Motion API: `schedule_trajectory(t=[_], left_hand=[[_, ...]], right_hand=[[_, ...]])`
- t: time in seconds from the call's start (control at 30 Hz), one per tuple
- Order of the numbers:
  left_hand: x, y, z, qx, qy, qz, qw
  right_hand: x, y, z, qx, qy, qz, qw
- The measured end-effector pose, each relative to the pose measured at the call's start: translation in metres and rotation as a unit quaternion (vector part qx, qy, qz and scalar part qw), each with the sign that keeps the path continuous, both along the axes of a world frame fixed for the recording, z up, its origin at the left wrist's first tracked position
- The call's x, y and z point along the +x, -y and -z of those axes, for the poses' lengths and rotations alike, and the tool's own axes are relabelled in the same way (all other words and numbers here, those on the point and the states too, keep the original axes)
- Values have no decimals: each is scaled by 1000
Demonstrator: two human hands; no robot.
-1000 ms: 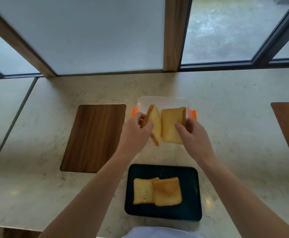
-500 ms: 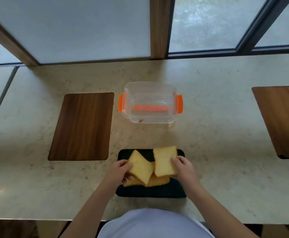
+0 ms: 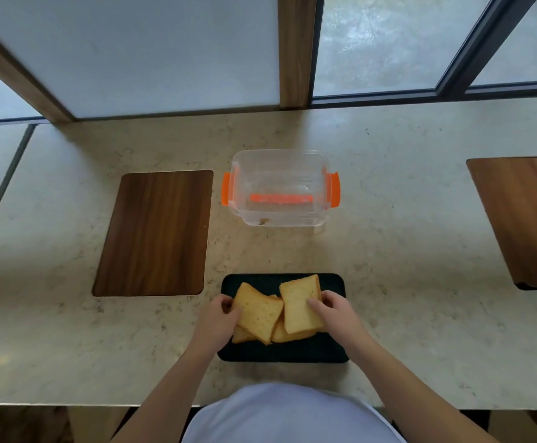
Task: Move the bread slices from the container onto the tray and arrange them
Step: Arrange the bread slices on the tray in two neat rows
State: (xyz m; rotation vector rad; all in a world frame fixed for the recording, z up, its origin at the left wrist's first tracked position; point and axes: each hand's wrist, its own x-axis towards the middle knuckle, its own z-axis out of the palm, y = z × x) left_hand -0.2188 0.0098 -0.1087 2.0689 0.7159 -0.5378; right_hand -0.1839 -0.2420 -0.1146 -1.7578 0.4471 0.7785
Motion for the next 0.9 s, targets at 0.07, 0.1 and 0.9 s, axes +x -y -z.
schedule_trajectory(t=[0.07, 0.1, 0.9], left_hand=[[1, -1, 0, 10, 7, -4, 1000], [2, -2, 0, 14, 11, -9, 1000], [6, 44, -22, 178, 151, 126, 964]], right_hand=[[3, -4, 1, 35, -40, 26, 998], [4, -6, 2, 44, -57, 34, 997], [-5, 2, 17, -155, -28, -58, 986]])
